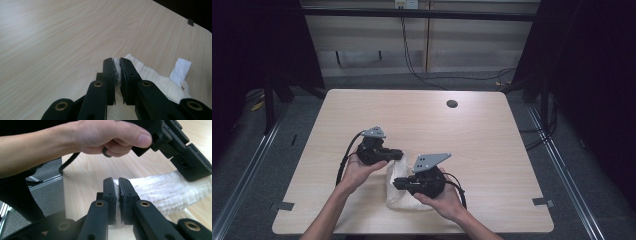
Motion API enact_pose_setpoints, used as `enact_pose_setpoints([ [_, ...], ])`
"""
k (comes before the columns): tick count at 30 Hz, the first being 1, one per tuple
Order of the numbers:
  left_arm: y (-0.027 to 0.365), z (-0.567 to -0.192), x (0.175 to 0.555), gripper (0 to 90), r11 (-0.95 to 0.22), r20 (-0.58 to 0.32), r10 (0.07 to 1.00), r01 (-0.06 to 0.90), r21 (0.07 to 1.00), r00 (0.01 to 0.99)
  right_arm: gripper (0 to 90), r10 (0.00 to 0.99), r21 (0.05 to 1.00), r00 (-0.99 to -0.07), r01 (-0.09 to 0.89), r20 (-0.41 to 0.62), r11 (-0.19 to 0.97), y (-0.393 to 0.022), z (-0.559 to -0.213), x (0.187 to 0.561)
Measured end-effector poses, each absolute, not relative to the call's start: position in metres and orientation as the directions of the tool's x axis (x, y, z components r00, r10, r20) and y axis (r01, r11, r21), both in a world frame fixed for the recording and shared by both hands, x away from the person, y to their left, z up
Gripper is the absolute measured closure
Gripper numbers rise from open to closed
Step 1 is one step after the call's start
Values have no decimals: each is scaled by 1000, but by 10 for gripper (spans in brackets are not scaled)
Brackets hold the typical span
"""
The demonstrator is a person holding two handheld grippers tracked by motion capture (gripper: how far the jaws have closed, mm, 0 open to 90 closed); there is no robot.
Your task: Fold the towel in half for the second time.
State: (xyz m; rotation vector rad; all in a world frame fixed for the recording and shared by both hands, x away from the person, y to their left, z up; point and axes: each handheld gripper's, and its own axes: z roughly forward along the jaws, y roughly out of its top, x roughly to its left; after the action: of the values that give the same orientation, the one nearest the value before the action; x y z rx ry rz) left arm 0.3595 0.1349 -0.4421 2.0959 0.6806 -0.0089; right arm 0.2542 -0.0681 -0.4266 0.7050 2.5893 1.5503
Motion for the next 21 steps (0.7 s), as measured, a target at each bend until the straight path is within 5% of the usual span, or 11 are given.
enact_pose_setpoints([
  [21,90,-469,361,827,-496,-287,432,491,716,855,846,465,808,-866,402,183,431,-96,-454,240],
])
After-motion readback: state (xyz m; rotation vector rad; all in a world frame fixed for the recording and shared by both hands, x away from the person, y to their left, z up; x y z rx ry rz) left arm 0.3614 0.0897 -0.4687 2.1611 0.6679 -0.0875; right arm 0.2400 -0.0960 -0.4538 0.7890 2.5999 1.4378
